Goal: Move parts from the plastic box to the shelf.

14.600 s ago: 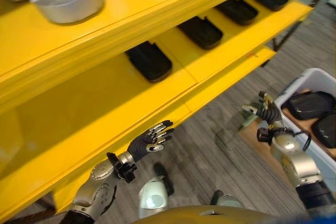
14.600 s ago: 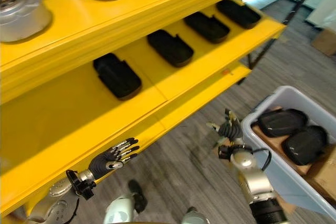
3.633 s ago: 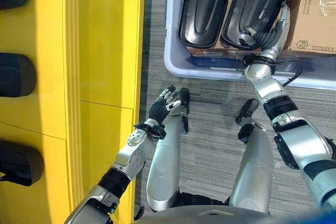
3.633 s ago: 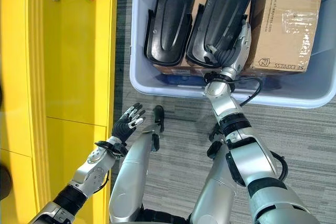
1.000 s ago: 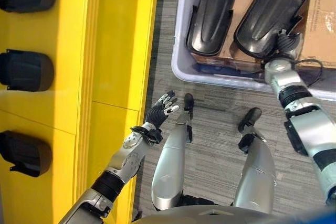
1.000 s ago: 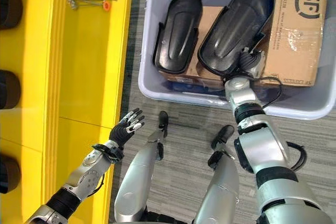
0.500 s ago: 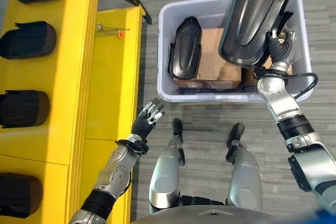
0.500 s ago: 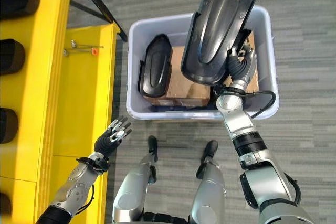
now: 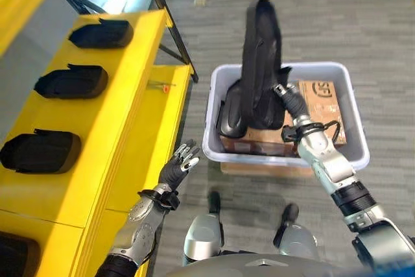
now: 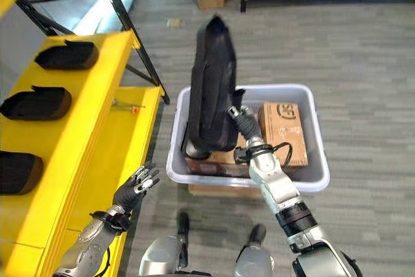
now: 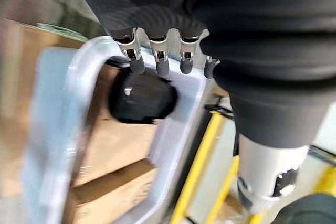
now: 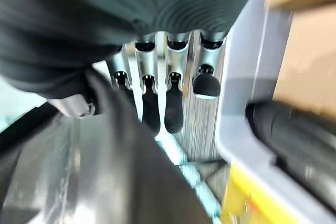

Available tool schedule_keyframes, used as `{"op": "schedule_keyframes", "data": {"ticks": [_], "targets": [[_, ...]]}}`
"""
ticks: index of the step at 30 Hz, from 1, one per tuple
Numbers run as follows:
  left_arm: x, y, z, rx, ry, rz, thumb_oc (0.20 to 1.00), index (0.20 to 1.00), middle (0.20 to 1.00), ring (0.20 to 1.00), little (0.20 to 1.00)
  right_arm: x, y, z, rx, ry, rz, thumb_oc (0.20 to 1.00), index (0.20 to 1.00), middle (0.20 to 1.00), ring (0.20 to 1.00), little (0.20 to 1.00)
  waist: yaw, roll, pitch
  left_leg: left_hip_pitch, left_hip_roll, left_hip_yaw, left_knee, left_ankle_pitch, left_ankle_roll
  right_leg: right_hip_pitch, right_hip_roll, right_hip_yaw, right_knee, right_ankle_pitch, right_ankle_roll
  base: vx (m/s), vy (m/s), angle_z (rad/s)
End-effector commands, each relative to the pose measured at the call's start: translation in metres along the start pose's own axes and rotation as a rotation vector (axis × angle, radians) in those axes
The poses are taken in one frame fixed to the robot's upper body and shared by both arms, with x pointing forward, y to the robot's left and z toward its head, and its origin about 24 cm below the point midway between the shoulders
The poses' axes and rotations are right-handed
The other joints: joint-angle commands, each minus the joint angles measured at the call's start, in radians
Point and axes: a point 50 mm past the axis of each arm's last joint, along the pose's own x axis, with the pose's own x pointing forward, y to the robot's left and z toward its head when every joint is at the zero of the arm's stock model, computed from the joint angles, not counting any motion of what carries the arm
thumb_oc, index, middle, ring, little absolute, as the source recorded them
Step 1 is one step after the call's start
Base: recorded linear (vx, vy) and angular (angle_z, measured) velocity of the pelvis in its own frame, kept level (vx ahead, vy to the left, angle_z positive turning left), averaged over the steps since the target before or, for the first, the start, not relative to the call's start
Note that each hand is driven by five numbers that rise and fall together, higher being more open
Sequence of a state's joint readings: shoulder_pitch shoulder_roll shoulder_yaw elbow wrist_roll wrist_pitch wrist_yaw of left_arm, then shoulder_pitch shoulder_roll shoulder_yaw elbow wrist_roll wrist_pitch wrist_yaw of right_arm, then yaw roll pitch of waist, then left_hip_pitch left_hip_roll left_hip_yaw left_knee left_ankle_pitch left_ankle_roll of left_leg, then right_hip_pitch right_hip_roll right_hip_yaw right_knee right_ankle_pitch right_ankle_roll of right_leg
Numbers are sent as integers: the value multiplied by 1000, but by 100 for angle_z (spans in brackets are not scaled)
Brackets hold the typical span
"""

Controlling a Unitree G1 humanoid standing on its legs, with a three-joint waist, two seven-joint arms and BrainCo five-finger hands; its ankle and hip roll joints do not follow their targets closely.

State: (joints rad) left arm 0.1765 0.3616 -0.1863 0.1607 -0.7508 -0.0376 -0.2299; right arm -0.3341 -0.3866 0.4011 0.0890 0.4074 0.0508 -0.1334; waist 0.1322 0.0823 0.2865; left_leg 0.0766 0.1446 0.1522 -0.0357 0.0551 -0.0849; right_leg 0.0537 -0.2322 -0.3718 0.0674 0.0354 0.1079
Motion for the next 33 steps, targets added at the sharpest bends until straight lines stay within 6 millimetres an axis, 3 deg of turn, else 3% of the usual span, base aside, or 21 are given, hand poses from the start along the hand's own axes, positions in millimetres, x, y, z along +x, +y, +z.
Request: {"op": "schedule_keyframes", "data": {"ticks": [1,4,8,9,10,11,13,17,19,20,21,23,24,27,31,32,33], "targets": [[-1,-4,17,110,-7,-52,1000,1000,1000,1000,1000,6,14,44,169,-206,110,200,200,200,200,200,28,-42,-16,-16,42,19,21,36,-14,73,-44,-10,9,-24,27,-11,204,5],[0,-1,20,171,24,-57,1000,1000,1000,1000,1000,3,22,42,214,-212,152,200,200,200,200,200,41,-55,-36,13,26,43,11,20,0,103,-74,-45,-34,23,63,-36,237,1],[5,2,31,243,22,-57,1000,1000,1000,1000,1000,1,30,36,241,-204,166,200,200,200,200,200,53,-70,-48,48,-38,55,-7,-30,45,84,-127,-51,-50,129,99,-89,229,-7],[6,2,33,262,19,-65,1000,1000,1000,1000,1000,1,32,35,245,-204,166,200,200,200,200,200,53,-74,-48,51,-49,57,-7,-44,55,67,-138,-44,-37,153,106,-157,145,-25],[9,0,38,306,20,-97,1000,1000,1000,1000,1000,-1,29,31,249,-210,148,200,200,200,200,200,38,-74,-46,47,-66,33,-3,-58,80,29,-131,32,32,147,107,-123,68,-24],[9,0,38,310,24,-103,1000,1000,1000,1000,1000,-2,27,29,247,-214,139,200,200,200,200,200,29,-71,-49,42,-69,20,-2,-57,86,22,-112,62,51,124,100,-119,54,-1],[12,-1,36,300,38,-105,1000,1000,1000,1000,1000,-10,23,23,230,-208,113,200,200,200,200,200,-1,-65,-68,24,-89,-34,-2,-54,106,10,-11,145,101,34,69,-58,16,48],[20,-8,32,287,39,-92,1000,1000,1000,1000,1000,-16,17,16,201,-168,101,200,200,200,200,200,-44,-74,-91,6,-148,-156,4,-63,126,-17,162,284,138,-61,1,-34,-66,88],[22,-10,32,277,21,-91,1000,1000,1000,1000,1000,-15,19,15,201,-163,112,200,200,200,200,200,-50,-75,-93,-4,-167,-192,17,-68,129,-24,193,313,146,-84,-19,-101,-208,111],[20,-5,30,254,22,-62,1000,1000,1000,1000,1000,-14,17,12,206,-161,107,200,200,200,200,200,-35,-76,-85,-36,-193,-260,35,-60,129,-33,217,319,144,-103,-44,-191,-286,107],[19,-3,30,245,19,-61,1000,1000,1000,1000,1000,-13,17,13,201,-167,107,200,200,200,200,200,-28,-73,-79,-45,-195,-276,36,-54,128,-38,221,317,146,-110,-51,-342,-371,100],[10,1,25,235,8,-57,1000,1000,1000,1000,1000,-9,18,19,198,-212,152,200,200,200,200,200,3,-53,-54,-75,-184,-357,-17,16,102,-46,254,308,124,-131,-79,-300,-279,75],[7,2,24,234,6,-49,1000,1000,1000,1000,1000,-10,19,19,193,-217,166,200,200,200,200,200,7,-50,-52,-82,-179,-363,-25,30,91,-41,258,307,117,-133,-81,-121,-180,40],[4,5,21,210,2,-28,1000,1000,1000,1000,1000,-12,23,18,178,-208,184,200,200,200,200,200,13,-45,-47,-118,-170,-349,-24,57,68,-21,258,295,96,-138,-84,-45,-85,48],[10,5,17,234,23,-83,1000,1000,1000,1000,1000,-24,25,9,177,-194,147,200,200,200,200,200,-37,-37,-40,-189,-98,-69,36,64,24,1,224,164,73,-143,-82,-145,-73,94],[12,0,29,382,-49,-84,1000,1000,1000,1000,1000,-27,22,9,160,-198,158,200,200,200,200,200,-59,-46,-37,-159,-64,-33,84,30,24,-7,191,138,89,-148,-83,-204,89,180],[13,-2,31,398,-61,-100,1000,1000,1000,1000,1000,-27,21,10,152,-203,156,200,200,200,200,200,-65,-49,-41,-152,-53,-19,97,22,23,-12,181,130,91,-145,-85,-147,150,129]]}}
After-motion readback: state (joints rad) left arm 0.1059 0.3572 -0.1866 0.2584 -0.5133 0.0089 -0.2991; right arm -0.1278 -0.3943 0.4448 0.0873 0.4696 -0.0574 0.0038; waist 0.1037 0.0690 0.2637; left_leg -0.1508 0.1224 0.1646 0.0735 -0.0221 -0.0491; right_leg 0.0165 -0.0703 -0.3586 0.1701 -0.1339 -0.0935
